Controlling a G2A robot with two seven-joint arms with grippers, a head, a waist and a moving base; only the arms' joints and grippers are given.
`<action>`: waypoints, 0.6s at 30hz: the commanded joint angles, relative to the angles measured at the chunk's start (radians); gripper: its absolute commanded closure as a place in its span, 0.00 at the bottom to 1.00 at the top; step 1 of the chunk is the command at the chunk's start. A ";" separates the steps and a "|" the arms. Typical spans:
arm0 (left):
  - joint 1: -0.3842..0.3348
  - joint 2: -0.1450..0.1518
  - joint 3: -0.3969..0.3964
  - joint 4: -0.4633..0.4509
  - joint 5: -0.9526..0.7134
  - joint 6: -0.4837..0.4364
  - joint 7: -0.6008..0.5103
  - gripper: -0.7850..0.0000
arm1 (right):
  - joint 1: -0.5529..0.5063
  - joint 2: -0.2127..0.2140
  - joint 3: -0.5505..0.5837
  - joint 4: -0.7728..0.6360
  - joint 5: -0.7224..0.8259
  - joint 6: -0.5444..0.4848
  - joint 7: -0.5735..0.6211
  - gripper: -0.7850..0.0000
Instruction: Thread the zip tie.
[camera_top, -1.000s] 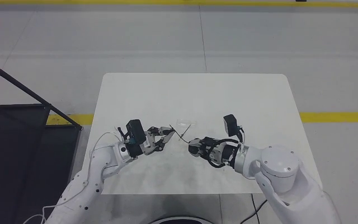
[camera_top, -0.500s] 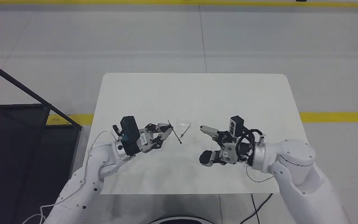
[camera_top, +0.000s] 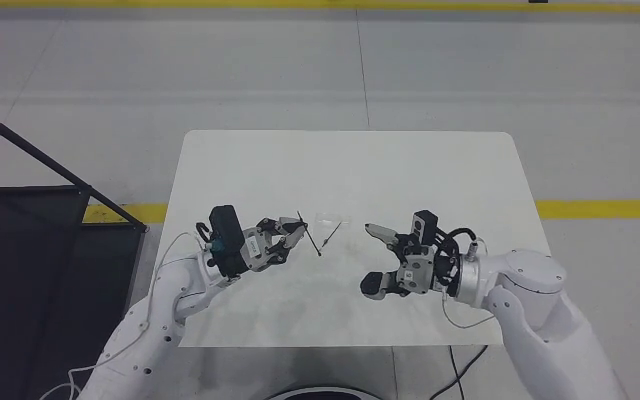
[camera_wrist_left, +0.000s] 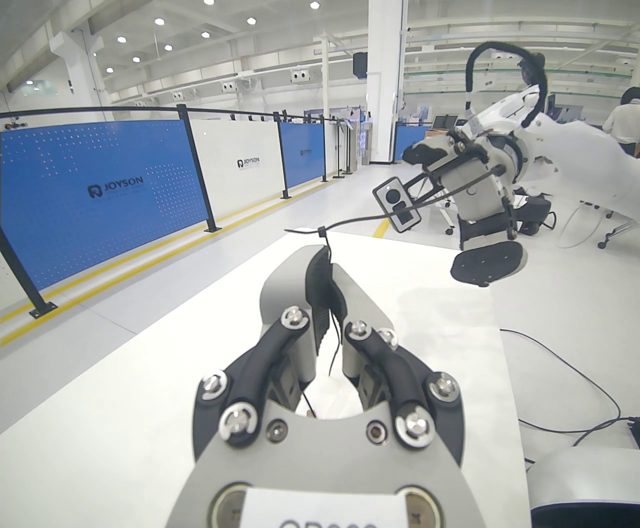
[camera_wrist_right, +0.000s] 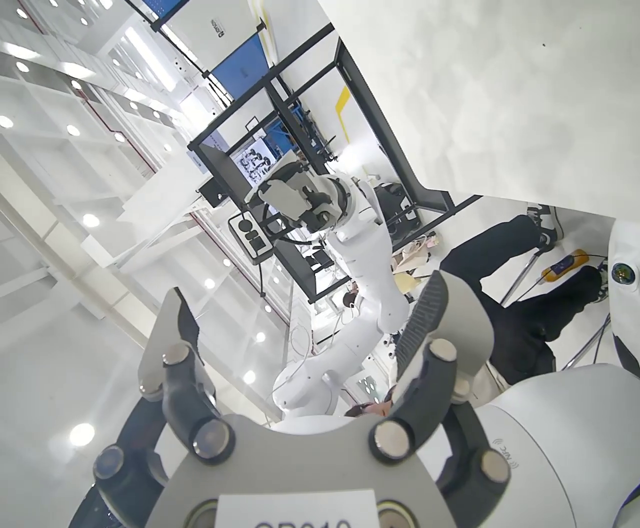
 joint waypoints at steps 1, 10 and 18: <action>0.002 0.000 0.000 -0.006 0.001 0.011 -0.003 1.00 | 0.008 -0.005 -0.011 0.041 0.072 0.015 0.010 0.01; 0.011 -0.004 0.021 -0.019 0.093 0.018 0.147 1.00 | 0.134 -0.039 -0.102 0.334 0.506 0.219 -0.039 0.03; 0.004 -0.006 0.033 0.004 0.109 0.030 0.166 1.00 | 0.177 -0.042 -0.137 0.373 0.554 0.219 -0.117 0.00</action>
